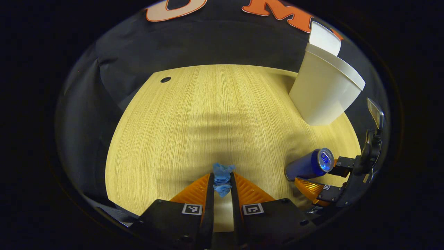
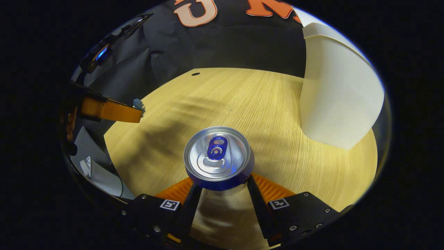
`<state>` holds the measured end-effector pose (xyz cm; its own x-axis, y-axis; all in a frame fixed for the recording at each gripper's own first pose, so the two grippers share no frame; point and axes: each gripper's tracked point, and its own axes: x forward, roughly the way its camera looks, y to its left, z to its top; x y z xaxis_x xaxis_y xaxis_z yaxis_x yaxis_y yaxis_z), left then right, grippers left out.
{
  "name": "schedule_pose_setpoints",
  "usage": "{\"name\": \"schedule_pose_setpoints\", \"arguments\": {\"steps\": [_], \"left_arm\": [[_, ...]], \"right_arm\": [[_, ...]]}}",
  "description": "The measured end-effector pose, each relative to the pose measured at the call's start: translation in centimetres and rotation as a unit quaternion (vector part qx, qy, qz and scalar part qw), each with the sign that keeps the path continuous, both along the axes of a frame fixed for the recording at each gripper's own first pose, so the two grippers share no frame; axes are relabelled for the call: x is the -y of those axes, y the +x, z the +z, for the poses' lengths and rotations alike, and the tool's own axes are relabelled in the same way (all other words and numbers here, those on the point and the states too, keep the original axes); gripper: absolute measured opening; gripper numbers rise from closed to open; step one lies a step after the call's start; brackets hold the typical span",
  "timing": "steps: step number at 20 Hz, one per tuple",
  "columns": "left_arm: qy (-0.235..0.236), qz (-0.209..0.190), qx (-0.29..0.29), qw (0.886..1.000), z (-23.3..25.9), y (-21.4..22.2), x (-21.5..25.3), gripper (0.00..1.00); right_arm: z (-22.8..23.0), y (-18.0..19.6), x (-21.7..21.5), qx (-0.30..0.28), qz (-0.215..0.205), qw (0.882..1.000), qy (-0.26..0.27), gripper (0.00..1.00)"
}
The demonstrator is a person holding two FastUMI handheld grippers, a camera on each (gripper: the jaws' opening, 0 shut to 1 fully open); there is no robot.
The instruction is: Press the lid of the desktop garbage bin to open it, pick up the crumpled paper on the desktop and throw it into the bin, then pick up the pop can on the desktop and drop it into the bin, and finally close the garbage bin lid.
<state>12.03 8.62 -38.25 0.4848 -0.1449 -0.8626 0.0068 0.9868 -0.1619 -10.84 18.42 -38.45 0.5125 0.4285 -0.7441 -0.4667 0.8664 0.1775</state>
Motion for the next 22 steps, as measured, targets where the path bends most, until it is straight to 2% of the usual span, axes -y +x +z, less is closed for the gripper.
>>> {"name": "schedule_pose_setpoints", "arguments": {"steps": [5,6,7,12,18,22], "left_arm": [[-0.007,-0.022,0.022,0.999,-0.3,1.9,-0.2,0.29],[-0.011,-0.025,0.027,0.999,-0.2,2.4,-0.3,0.29],[-0.013,-0.029,0.035,0.999,-0.4,2.8,-0.5,0.28],[-0.027,-0.057,0.072,0.995,0.3,5.9,0.3,0.28],[-0.049,-0.103,0.134,0.984,4.1,10.7,4.0,0.28],[-0.068,-0.136,0.168,0.974,7.0,13.3,7.0,0.29]], "right_arm": [[0.4,0.4,0.0,0.013,-0.011,1.0,0.001,0.77],[0.6,0.5,0.1,0.016,-0.017,1.0,0.0,0.72],[0.4,0.5,0.0,0.016,-0.026,1.0,0.0,0.75],[0.3,0.6,0.1,0.022,-0.055,0.998,-0.011,0.75],[0.6,0.7,0.3,0.022,-0.097,0.995,-0.015,0.75],[0.4,0.0,0.2,0.022,-0.142,0.989,-0.02,0.75]]}}
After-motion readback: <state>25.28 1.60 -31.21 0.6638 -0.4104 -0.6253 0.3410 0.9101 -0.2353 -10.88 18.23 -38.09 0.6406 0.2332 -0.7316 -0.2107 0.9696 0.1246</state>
